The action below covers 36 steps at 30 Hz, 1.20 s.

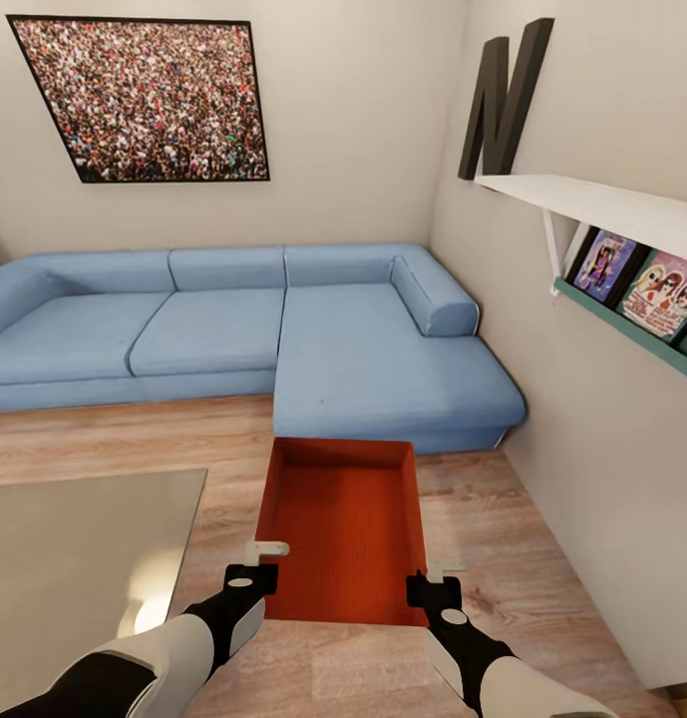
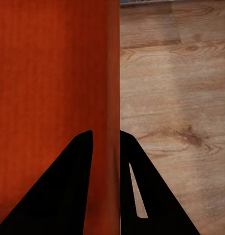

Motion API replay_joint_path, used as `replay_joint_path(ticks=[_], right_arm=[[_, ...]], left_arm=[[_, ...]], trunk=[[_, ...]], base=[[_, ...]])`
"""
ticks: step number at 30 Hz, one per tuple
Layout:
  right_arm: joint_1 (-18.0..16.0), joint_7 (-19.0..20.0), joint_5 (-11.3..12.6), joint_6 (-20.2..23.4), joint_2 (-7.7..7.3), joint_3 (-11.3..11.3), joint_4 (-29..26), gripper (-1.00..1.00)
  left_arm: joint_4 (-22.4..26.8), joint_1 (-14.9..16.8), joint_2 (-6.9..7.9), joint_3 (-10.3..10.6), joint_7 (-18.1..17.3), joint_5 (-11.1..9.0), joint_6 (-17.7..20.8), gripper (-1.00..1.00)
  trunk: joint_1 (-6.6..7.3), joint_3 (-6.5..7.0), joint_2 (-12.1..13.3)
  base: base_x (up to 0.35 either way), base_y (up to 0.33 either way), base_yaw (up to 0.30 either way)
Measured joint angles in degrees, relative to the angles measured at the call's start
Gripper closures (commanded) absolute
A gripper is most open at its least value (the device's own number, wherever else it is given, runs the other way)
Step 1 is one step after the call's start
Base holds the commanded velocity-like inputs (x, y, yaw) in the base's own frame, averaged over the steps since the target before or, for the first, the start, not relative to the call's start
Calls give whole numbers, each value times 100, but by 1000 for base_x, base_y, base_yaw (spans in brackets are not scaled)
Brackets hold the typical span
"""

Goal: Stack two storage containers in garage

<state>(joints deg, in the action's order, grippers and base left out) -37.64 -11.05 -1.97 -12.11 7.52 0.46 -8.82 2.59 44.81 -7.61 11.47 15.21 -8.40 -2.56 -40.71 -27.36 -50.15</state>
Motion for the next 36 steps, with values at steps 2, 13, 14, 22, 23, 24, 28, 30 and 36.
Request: replay_joint_path(ticks=[2, 13, 14, 22, 23, 24, 28, 30, 36], right_arm=[[0, 2, 0, -1, 0, -1, 1, 100], [0, -1, 0, 1, 0, 1, 0, 100], [0, -1, 0, 3, 0, 1, -1, 100], [0, -1, -1, 3, 0, 2, -1, 100], [0, -2, -1, 4, 0, 2, -2, 100], [0, -2, -1, 4, 0, 2, -2, 100], [0, -2, -1, 2, 0, 1, 0, 100], [0, -2, 0, 1, 0, 1, 1, 100], [0, -2, 0, -1, 0, 0, 2, 100]], left_arm=[[0, 0, 0, 0, 0, 0, 0, 100], [-1, 0, 0, 0, 0, 0, 0, 100], [-1, 0, 0, -2, 0, 0, 0, 100], [-1, 0, 0, -2, 0, 0, 0, 100], [-1, 0, 0, -2, 0, -1, 0, 100], [-1, 0, 0, -2, 0, -1, 0, 100], [-1, 0, 0, -1, 0, -1, 0, 100], [-1, 0, 0, 0, 0, 0, 0, 100], [-1, 0, 0, 1, 0, -1, 0, 100]], trunk=[[0, 18, 0], [0, 120, 0], [0, 129, 0], [0, 203, 0], [0, 212, 0], [0, 222, 0], [0, 259, 0], [0, 277, 0], [0, 333, 0]], base=[[0, 0, 0], [0, 0, 0], [0, 0, 0], [0, 0, 0], [0, 0, 0], [0, 0, 0], [0, 0, 0], [0, 0, 0], [0, 0, 0]])
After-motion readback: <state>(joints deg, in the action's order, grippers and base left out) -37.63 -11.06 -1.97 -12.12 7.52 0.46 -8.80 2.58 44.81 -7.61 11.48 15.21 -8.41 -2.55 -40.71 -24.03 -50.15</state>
